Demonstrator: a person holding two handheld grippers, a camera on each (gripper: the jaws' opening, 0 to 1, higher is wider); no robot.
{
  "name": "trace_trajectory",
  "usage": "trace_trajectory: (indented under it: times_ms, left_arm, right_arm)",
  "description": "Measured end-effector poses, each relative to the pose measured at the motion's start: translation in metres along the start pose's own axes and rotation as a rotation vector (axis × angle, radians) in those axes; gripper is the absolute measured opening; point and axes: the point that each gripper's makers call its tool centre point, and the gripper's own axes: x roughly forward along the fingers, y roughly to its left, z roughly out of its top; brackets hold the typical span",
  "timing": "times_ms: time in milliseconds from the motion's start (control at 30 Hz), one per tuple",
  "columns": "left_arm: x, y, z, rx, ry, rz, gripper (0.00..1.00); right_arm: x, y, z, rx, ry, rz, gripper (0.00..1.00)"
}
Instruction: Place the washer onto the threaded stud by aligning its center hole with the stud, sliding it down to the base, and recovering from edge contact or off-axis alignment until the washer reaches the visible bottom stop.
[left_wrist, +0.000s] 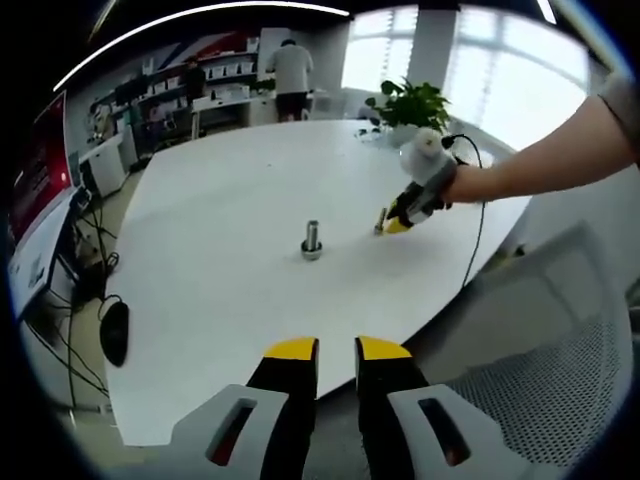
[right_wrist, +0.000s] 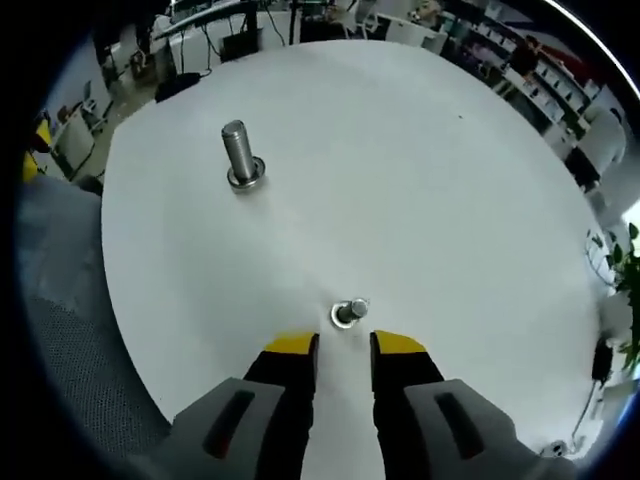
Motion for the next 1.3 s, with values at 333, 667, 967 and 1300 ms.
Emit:
trace_trajectory:
  times_ms: [333, 667, 967, 1300]
  left_arm:
    - [-0.003, -0.001, 0.007, -0.001, -0.041, -0.007, 0.13]
    - [-0.006, -0.005, 0.010, 0.000, -0.071, -0.015, 0.15]
    - [-0.009, -0.007, 0.019, -0.009, -0.120, -0.031, 0.16]
    - [-0.016, -0.014, 0.031, -0.015, -0.196, -0.078, 0.19]
  right_arm:
    - [-0.053, 0.017, -0.009, 0.100, -0.129, -0.011, 0.23]
    - [-0.106, 0.037, -0.014, 0.230, -0.256, -0.017, 0.25]
    - [-0.157, 0.052, -0.015, 0.302, -0.362, -0.016, 0.27]
    - [-0.195, 0.063, -0.016, 0.337, -0.485, -0.059, 0.33]
